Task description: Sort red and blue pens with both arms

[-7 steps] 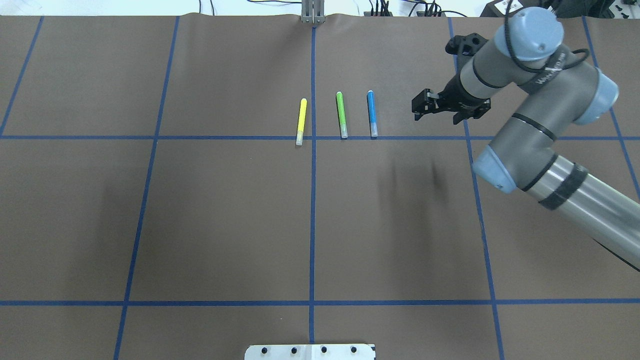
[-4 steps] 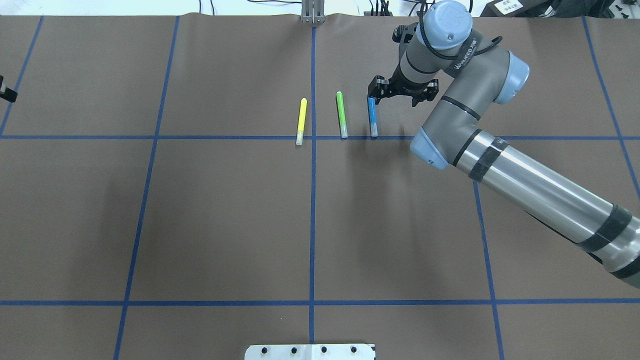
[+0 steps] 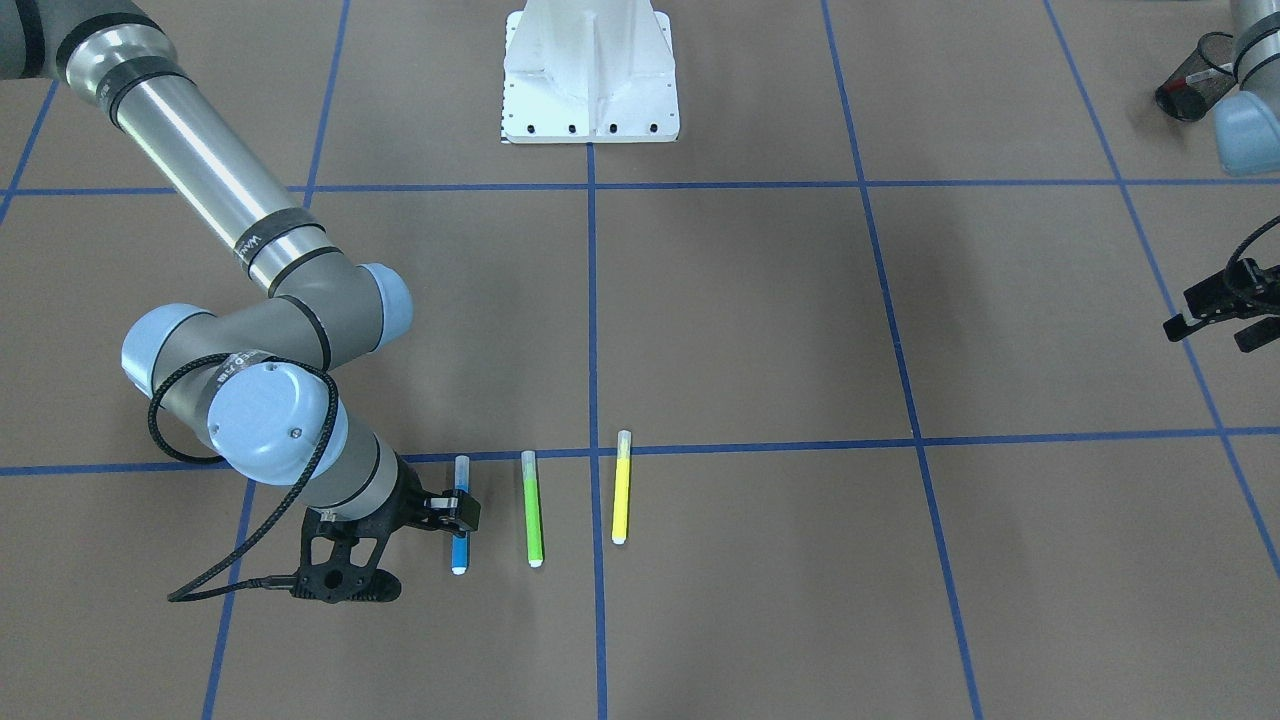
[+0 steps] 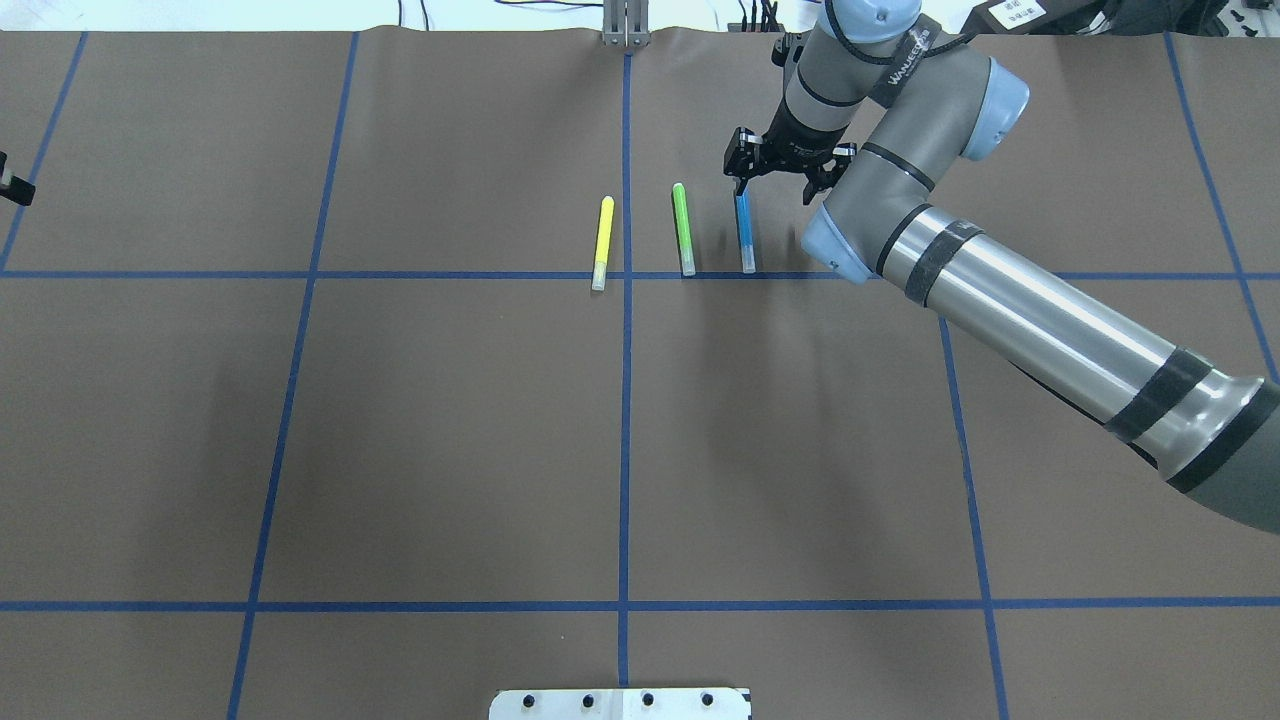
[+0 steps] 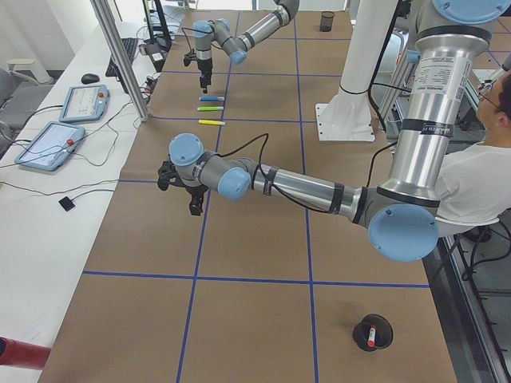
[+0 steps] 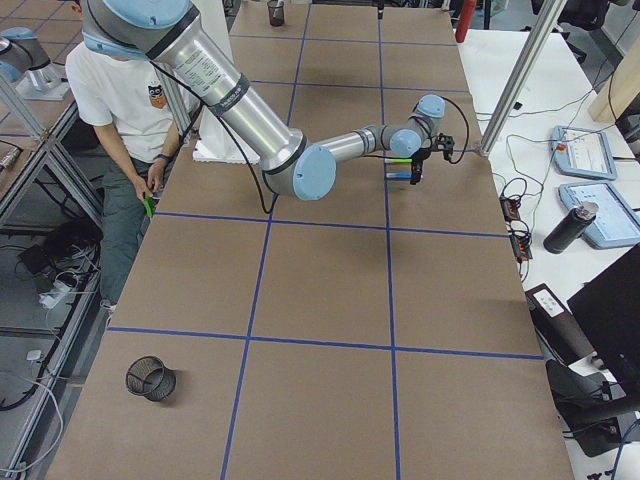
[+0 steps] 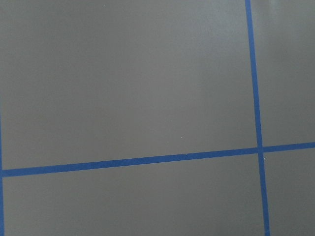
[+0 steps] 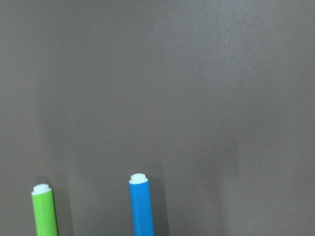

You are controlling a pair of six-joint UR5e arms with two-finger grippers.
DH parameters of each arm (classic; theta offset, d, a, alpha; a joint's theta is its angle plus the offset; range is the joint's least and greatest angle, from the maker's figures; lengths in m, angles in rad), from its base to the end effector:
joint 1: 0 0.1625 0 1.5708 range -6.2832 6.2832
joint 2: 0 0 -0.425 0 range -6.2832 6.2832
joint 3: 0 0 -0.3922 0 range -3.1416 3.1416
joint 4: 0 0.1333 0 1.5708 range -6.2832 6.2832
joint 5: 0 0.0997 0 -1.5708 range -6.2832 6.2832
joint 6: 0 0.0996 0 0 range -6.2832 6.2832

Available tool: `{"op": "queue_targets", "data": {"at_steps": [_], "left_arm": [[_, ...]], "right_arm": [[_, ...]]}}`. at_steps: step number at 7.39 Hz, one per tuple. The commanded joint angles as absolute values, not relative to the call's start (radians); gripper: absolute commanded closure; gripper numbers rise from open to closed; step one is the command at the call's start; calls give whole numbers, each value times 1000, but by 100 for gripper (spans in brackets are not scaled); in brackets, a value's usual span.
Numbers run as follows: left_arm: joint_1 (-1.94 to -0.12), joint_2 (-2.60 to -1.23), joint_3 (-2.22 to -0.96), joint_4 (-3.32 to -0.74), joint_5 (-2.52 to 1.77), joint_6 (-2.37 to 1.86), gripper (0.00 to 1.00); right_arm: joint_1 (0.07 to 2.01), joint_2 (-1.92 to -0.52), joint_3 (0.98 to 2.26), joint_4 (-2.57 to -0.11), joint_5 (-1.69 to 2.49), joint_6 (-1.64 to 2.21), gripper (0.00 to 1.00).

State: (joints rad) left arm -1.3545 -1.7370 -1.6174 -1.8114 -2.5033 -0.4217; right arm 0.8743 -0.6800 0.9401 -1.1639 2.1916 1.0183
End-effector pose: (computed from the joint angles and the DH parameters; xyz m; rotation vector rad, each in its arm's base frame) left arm 0.0701 -0.5675 0.5085 0.1112 0.9994 0.0235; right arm -0.4797 -0.6911 0.3308 -0.0294 -0.8773 0.0939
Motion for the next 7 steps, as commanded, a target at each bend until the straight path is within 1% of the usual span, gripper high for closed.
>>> {"op": "queue_targets", "data": {"at_steps": [1, 2, 5, 6, 7], "left_arm": [[-1355, -1729, -1620, -1818, -2502, -422, 2], [-1355, -1715, -1620, -1833, -2502, -420, 2], [-1353, -1710, -1620, -1847, -2502, -422, 2], [-1353, -1710, -1621, -1847, -2502, -422, 2], [-1353, -1710, -1621, -1848, -2502, -422, 2]], "right_arm": [[884, -648, 891, -1239, 2297, 930, 17], [887, -567, 818, -1323, 2337, 879, 19], [885, -519, 724, -1333, 2349, 796, 23], [884, -518, 723, -1338, 2349, 792, 29], [877, -518, 710, -1338, 2349, 784, 38]]}}
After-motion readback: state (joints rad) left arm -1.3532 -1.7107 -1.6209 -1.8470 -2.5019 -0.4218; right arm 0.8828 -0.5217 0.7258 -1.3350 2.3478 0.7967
